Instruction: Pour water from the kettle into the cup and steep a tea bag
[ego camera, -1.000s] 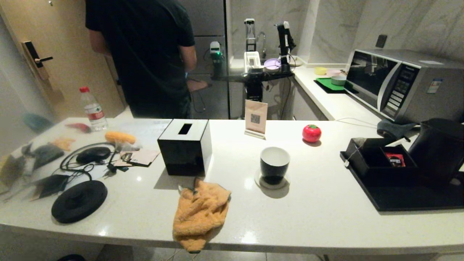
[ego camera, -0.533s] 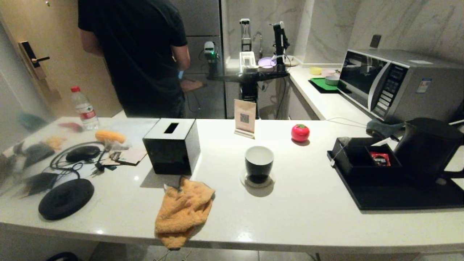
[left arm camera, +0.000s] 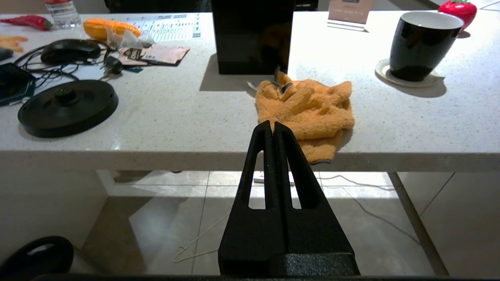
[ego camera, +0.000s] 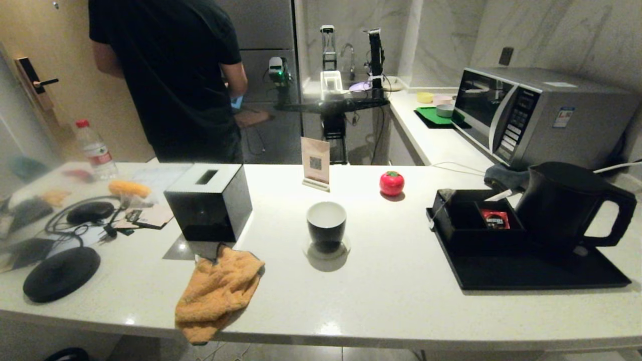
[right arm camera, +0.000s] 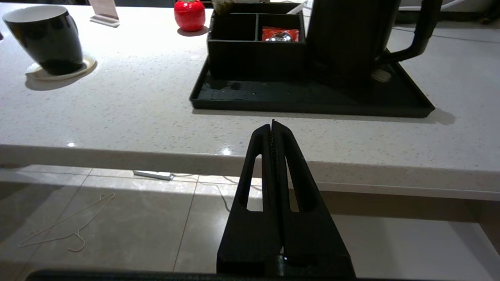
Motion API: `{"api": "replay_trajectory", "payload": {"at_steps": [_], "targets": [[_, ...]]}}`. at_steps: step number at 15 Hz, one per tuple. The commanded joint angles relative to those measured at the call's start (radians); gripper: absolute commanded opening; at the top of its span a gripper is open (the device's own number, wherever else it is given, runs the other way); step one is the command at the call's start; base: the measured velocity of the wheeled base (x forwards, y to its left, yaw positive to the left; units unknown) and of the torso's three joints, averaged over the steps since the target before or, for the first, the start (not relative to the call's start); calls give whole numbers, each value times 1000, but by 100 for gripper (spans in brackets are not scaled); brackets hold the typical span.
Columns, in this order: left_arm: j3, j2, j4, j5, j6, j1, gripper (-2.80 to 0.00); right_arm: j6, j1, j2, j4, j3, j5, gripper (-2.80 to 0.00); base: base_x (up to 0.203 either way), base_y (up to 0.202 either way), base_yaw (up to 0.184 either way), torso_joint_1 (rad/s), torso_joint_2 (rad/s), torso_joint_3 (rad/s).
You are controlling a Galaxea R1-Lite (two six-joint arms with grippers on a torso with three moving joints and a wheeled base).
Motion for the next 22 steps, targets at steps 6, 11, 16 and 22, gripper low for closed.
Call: {"api": "replay_trajectory", "payload": {"at_steps": [6,11,16,22], "targets": [[0,0,0,0,-2,1,-280,0,0,1,-1,0,0,-280,0,0,0,0,0,0],[0,0,0,1,-2,1,-280,0,1,1,-1,0,0,-280,0,0,0,0,0,0],[0,0,0,0,-2,1,-280,-7,1,1,-1,0,0,-280,0,0,0,0,0,0],[0,0,0,0,-2,1,-280,-60,1,1,-14,-1,1,-280,0,0,0,0,0,0]]}}
